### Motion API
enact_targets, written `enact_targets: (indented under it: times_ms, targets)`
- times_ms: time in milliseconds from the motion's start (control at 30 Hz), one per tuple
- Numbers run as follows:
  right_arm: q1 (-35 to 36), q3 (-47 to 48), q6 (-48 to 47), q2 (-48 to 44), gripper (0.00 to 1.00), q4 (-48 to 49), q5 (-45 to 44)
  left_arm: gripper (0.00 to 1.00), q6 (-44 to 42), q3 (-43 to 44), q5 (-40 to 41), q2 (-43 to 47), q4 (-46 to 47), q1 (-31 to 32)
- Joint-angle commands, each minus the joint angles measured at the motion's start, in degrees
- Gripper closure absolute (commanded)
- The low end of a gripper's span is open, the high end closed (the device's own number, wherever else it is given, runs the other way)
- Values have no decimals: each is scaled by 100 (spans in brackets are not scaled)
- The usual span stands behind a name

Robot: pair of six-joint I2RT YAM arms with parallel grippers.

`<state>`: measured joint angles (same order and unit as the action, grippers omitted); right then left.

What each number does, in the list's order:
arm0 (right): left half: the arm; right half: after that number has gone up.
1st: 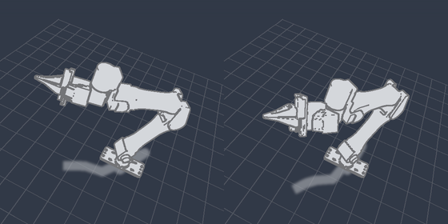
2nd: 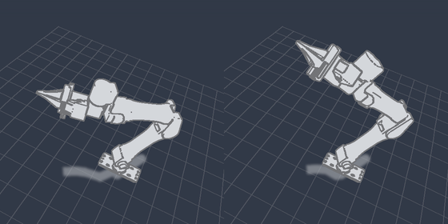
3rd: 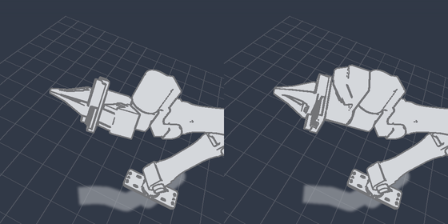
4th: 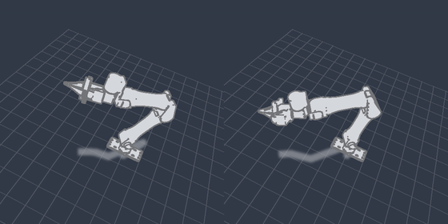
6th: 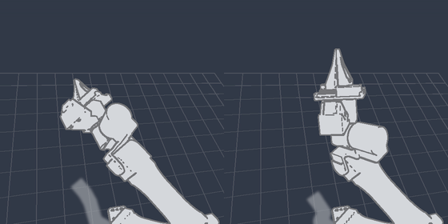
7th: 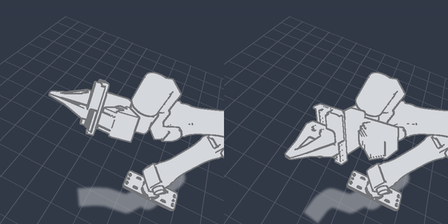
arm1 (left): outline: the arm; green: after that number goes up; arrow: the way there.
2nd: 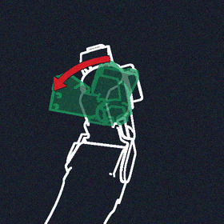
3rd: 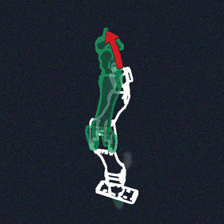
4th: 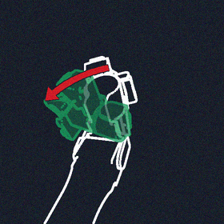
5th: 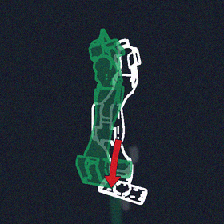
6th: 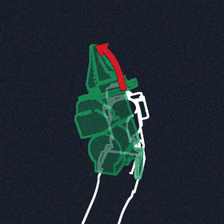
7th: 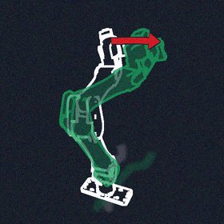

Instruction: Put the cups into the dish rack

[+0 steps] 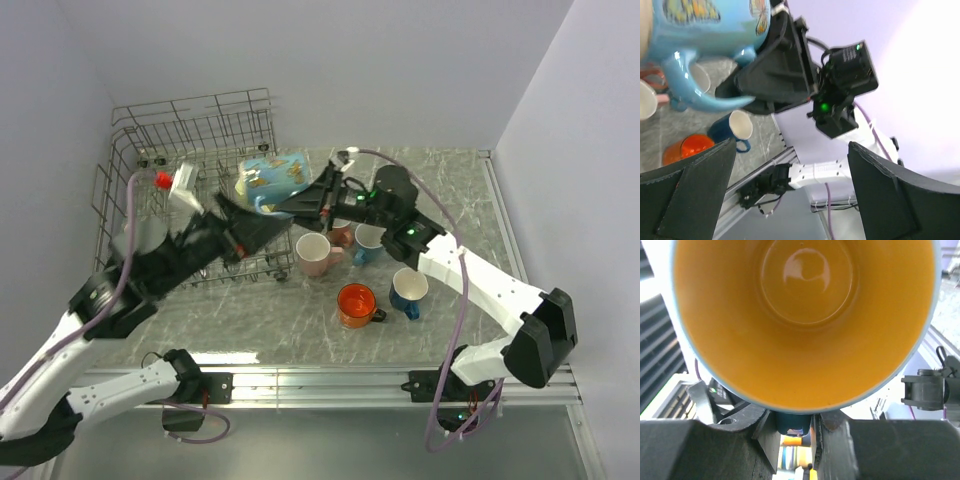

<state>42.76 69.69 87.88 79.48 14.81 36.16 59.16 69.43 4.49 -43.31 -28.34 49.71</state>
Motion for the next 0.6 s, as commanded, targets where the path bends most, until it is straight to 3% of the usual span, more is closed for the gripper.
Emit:
enact_targets:
  times_ms: [0,67,100,133,200,233,300,333,467,533,567]
  targets:
    - [-522,-130,300,-652,100,1594,418,1,-202,711,-755,-668,567,-556]
    - [-759,-376,588,-697,100,1866,514,1,-142,1037,-1588,-1046,775,-1066]
    - [-987,-447,703,-706,100,2216,541,1,15,1046,-1966,-1126,1038,-1687]
    - [-1102,-509,835,-706,100,2393,558,1,243,933,-2770,-1188,1815,-1998]
    - [-1383,-667,1222,-662,100,2903,567,1,1121,740,-3443,-1346,2663,-2874]
    - [-1463,-702,1441,-645,100,3062,559,1,1847,478,-3803,-1408,3624,-3158]
    - [-1638,-711,1609,-583,100,3370,541,5,2440,186,-4516,-1610,4316,-3781]
    - [-1674,-703,1688,-557,100,3414,541,7,2486,159,-4666,-1689,4406,-3863]
    - [-1710,-378,1636,-364,100,3336,567,8,1451,905,-4808,-1936,2996,-3768]
    - [-1710,-316,1628,-320,100,3336,585,7,1319,932,-4791,-1883,2843,-3758]
    - [-1710,-298,1627,-285,100,3353,568,1,1274,897,-4782,-1805,2625,-3758]
